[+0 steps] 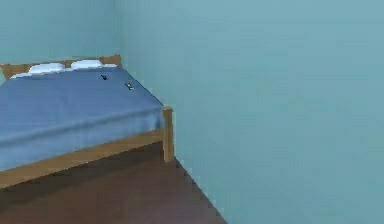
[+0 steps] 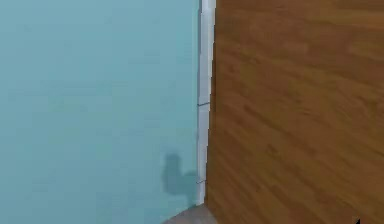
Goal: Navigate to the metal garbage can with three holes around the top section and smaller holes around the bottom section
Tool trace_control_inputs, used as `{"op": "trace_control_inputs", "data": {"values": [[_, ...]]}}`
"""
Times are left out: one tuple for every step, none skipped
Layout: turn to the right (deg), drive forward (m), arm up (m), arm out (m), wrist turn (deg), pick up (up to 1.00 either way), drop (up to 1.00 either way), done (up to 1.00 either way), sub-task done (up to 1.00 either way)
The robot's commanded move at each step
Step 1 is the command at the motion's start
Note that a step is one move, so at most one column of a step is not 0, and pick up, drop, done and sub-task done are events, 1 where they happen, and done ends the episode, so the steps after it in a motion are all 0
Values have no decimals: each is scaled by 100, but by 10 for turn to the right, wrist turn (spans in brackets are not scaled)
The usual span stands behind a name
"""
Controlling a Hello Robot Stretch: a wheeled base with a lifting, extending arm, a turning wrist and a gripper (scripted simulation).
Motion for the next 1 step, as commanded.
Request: {"op": "trace_control_inputs", "data": {"values": [[-450, 0, 0, 0, 0, 0, 0, 0, 0]]}}
